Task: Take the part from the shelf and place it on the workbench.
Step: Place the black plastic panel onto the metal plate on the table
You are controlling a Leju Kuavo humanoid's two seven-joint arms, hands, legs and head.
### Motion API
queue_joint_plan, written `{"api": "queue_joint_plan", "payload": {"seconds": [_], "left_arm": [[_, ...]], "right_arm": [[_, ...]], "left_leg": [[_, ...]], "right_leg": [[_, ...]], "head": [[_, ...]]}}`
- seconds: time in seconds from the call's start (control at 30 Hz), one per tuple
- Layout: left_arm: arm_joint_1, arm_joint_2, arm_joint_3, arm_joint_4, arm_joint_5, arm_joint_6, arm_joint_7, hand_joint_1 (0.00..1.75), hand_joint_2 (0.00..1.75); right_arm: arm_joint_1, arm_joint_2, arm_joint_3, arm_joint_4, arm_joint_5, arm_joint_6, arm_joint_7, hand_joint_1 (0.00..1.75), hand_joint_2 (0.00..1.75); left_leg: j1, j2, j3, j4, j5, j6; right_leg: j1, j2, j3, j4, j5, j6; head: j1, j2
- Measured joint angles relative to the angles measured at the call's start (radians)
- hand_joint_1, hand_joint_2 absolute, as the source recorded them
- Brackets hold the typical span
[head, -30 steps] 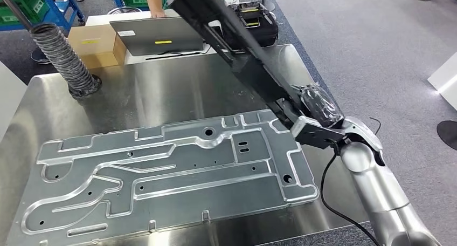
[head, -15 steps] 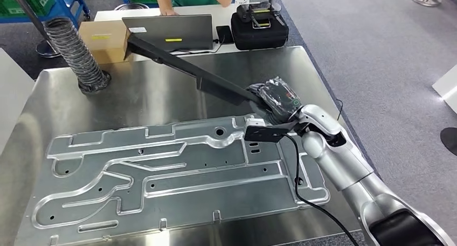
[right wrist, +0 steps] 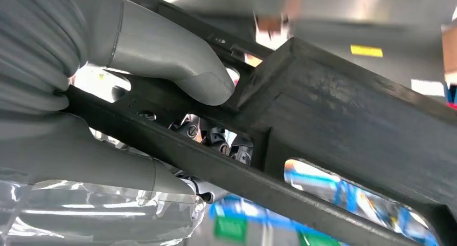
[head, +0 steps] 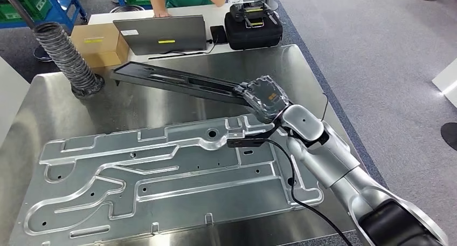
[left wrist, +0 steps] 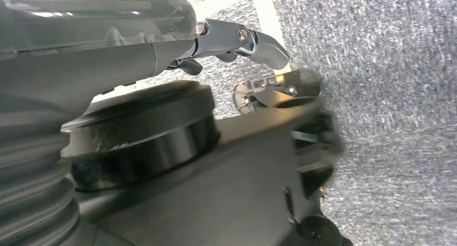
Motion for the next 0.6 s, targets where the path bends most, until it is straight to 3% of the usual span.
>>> {"api": "queue_joint_plan", "payload": {"seconds": [0.03, 0.17, 0.23, 0.3, 0.33, 0.37, 0.4, 0.5, 0.53, 0.6], "left_arm": [[0.000, 0.000, 0.000, 0.000, 0.001, 0.002, -0.002, 0.00, 1.75], [0.004, 0.000, 0.002, 0.000, 0.006, 0.008, -0.009, 0.00, 1.75], [0.003, 0.000, 0.003, 0.000, 0.011, 0.009, -0.015, 0.00, 1.75], [0.004, 0.001, 0.003, 0.000, 0.013, 0.011, -0.019, 0.00, 1.75], [0.005, 0.001, 0.003, 0.000, 0.013, 0.012, -0.020, 0.00, 1.75], [0.006, 0.001, 0.004, 0.000, 0.014, 0.012, -0.021, 0.00, 1.75], [0.006, 0.001, 0.004, 0.000, 0.013, 0.012, -0.022, 0.00, 1.75], [0.006, 0.000, 0.004, 0.000, 0.012, 0.008, -0.023, 0.00, 1.75], [0.006, -0.001, 0.004, 0.000, 0.011, 0.006, -0.023, 0.00, 1.75], [0.006, -0.002, 0.004, 0.000, 0.010, 0.004, -0.024, 0.00, 1.75]], "right_arm": [[-0.009, 0.008, 0.018, 0.008, 0.029, -0.019, 0.011, 1.75, 1.75], [-0.033, 0.031, 0.076, 0.028, 0.121, -0.064, 0.030, 1.75, 1.75], [-0.046, 0.038, 0.103, 0.032, 0.172, -0.079, 0.040, 1.75, 1.75], [-0.060, 0.042, 0.134, 0.033, 0.224, -0.088, 0.056, 1.75, 1.75], [-0.064, 0.044, 0.149, 0.033, 0.244, -0.088, 0.064, 1.75, 1.75], [-0.066, 0.045, 0.164, 0.033, 0.259, -0.085, 0.070, 1.75, 1.75], [-0.069, 0.046, 0.176, 0.033, 0.267, -0.080, 0.075, 1.75, 1.75], [-0.085, 0.050, 0.197, 0.032, 0.264, -0.061, 0.081, 1.75, 1.75], [-0.090, 0.051, 0.202, 0.031, 0.258, -0.055, 0.081, 1.75, 1.75], [-0.096, 0.053, 0.208, 0.031, 0.249, -0.046, 0.080, 1.75, 1.75]], "left_leg": [[-0.001, 0.000, 0.014, -0.032, 0.008, 0.005], [-0.002, -0.003, 0.019, -0.050, 0.012, 0.032], [0.000, -0.002, 0.022, -0.056, 0.016, 0.043], [-0.002, -0.002, 0.021, -0.055, 0.015, 0.047], [-0.003, -0.002, 0.022, -0.054, 0.014, 0.048], [-0.004, -0.003, 0.022, -0.053, 0.014, 0.049], [-0.004, -0.004, 0.023, -0.052, 0.013, 0.050], [-0.008, -0.008, 0.023, -0.047, 0.009, 0.046], [-0.009, -0.008, 0.022, -0.046, 0.008, 0.041], [-0.010, -0.007, 0.021, -0.047, 0.007, 0.031]], "right_leg": [[0.002, 0.001, -0.001, 0.002, -0.001, 0.005], [0.000, -0.001, -0.005, 0.010, -0.011, 0.028], [-0.002, -0.002, -0.041, 0.088, -0.058, 0.034], [-0.002, -0.003, -0.104, 0.220, -0.116, 0.036], [-0.002, -0.003, -0.127, 0.267, -0.126, 0.037], [-0.002, -0.003, -0.134, 0.278, -0.118, 0.036], [-0.002, -0.003, -0.122, 0.249, -0.093, 0.033], [0.005, -0.004, -0.035, 0.058, -0.005, 0.014], [0.009, -0.005, -0.019, 0.021, 0.005, 0.010], [0.015, -0.005, -0.012, 0.003, 0.006, 0.004]], "head": [[0.000, 0.000], [0.000, 0.000], [0.000, 0.000], [0.000, 0.000], [0.000, 0.000], [0.000, 0.000], [0.000, 0.000], [0.000, 0.000], [0.000, 0.000], [0.000, 0.000]]}}
